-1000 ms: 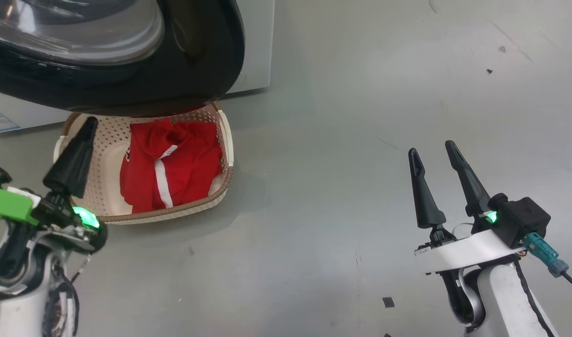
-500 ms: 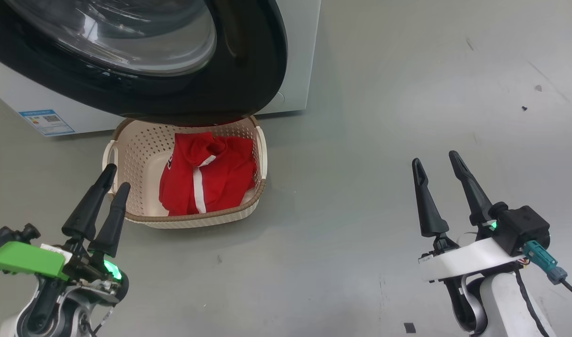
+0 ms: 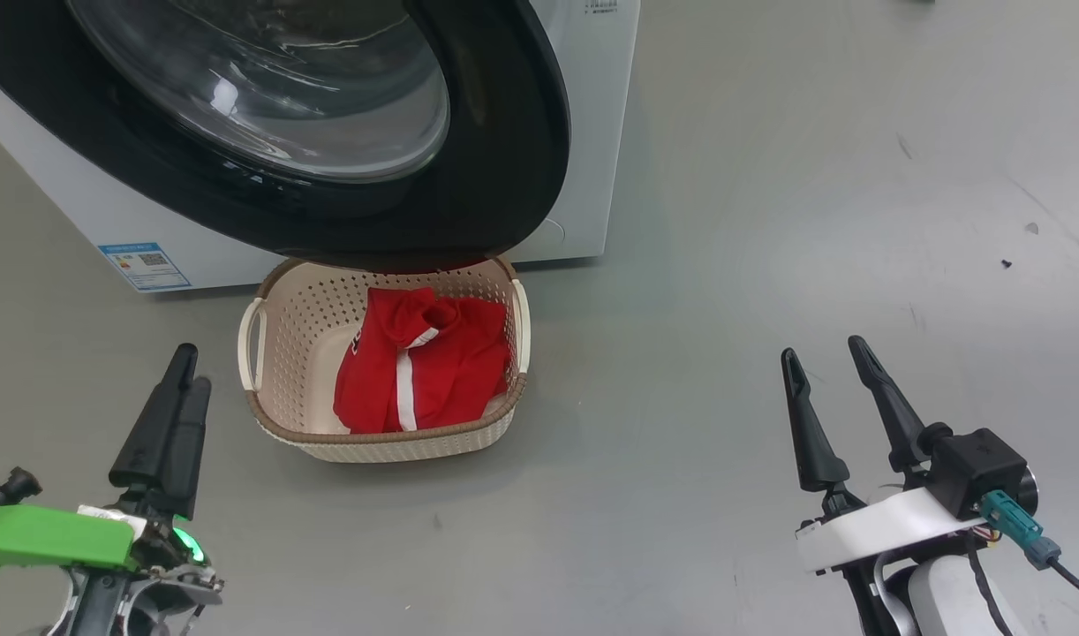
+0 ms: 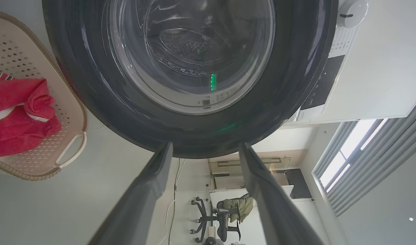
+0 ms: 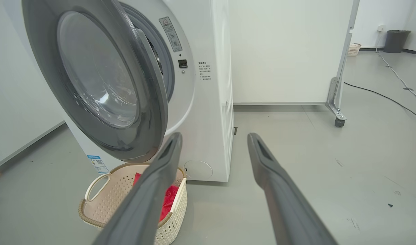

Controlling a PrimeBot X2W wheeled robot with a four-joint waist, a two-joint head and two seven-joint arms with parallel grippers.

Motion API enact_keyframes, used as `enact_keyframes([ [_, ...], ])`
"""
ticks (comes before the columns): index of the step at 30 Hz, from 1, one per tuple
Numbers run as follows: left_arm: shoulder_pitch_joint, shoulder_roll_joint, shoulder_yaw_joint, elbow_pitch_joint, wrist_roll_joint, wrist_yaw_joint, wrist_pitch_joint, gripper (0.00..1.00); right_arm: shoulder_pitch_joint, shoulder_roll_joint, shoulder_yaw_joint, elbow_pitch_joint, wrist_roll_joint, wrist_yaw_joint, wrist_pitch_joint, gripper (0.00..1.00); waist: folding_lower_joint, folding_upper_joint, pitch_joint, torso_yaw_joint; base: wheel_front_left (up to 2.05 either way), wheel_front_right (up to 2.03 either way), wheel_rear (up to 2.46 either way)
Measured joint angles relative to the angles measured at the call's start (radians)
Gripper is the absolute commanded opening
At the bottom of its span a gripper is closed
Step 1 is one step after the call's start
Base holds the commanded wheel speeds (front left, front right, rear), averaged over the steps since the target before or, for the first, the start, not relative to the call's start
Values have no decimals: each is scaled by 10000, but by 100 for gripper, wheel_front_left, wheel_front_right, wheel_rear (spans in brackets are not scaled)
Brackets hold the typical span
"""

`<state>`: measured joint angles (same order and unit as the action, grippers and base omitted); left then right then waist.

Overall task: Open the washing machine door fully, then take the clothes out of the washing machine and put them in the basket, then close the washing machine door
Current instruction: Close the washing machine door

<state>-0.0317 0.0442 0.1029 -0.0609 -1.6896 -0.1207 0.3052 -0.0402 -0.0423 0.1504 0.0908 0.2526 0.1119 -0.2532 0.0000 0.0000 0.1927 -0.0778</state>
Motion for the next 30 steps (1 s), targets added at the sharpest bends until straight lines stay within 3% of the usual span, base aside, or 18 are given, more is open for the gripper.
enact_keyframes([
  [16,426,111,-895,-1001,4928,-2,-2573,100,383,4,0,75,-159,0,0,100,0,0,-833,84,0,0,0],
  [27,935,982,-1421,-963,9125,23,-4224,100,743,8,-52,65,-232,0,0,100,0,0,-1454,94,0,0,0],
  [30,1194,1112,-1569,-796,10055,337,-4514,100,871,10,-59,38,-267,0,0,100,0,0,-1554,98,0,0,0],
])
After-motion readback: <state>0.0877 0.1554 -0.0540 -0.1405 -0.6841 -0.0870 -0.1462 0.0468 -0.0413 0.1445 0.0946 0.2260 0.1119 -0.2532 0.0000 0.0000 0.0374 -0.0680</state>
